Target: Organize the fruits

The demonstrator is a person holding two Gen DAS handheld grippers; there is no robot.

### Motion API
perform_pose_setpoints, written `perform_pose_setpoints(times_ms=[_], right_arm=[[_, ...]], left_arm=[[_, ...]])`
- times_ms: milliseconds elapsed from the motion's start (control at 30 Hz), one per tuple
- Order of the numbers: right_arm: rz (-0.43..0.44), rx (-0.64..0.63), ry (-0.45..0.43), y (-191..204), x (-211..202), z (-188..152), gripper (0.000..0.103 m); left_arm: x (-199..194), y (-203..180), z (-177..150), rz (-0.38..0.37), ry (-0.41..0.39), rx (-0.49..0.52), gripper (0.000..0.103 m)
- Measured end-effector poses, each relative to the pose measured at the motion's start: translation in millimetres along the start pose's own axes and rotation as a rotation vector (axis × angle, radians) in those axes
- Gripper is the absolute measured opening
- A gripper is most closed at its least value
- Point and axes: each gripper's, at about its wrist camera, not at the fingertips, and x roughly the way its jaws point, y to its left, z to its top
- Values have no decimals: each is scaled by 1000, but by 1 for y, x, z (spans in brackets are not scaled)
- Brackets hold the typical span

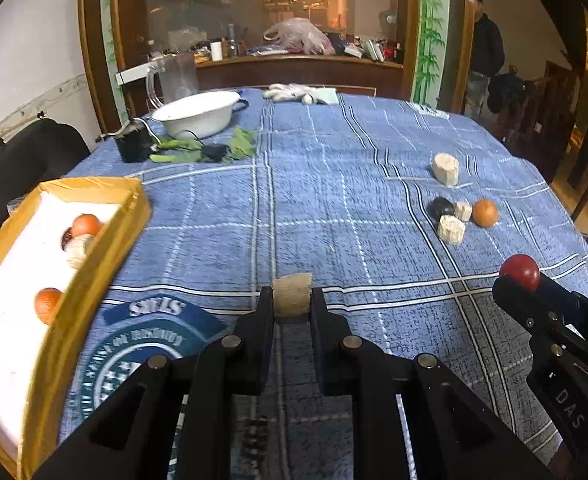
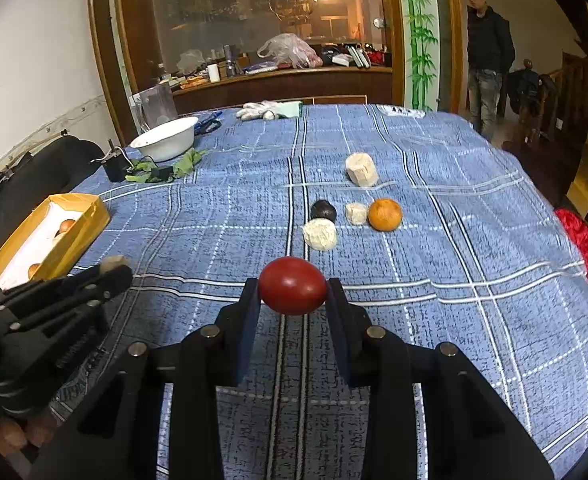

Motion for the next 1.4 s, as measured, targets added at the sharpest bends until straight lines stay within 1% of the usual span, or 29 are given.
perform_pose_setpoints(times_ms=[167,400,567,667,900,1067,1267,1400], right_arm=[[10,-18,-19,10,-8,7,35],[43,-61,-45,33,-17,16,35],[94,-97,-56,56,-19,23,35],[135,-128,-57,74,-18,25,35],[237,-199,-43,125,-10,30,35],[312,-263,-30,171,-2,33,35],[392,-319,4,220,13,35,35],[420,-352,30,243,23,32,35]], left_arm=[[-22,16,6,12,-46,-26,15],[-42,48,7,43,-74,-78,15],[-53,79,3,98,-80,-120,15],[-59,104,0,154,-85,-155,15],[-61,161,-10,276,-45,-248,15],[-62,190,-16,337,-29,-297,15],[-57,222,-24,383,13,-344,15],[-53,241,-29,395,38,-379,15]])
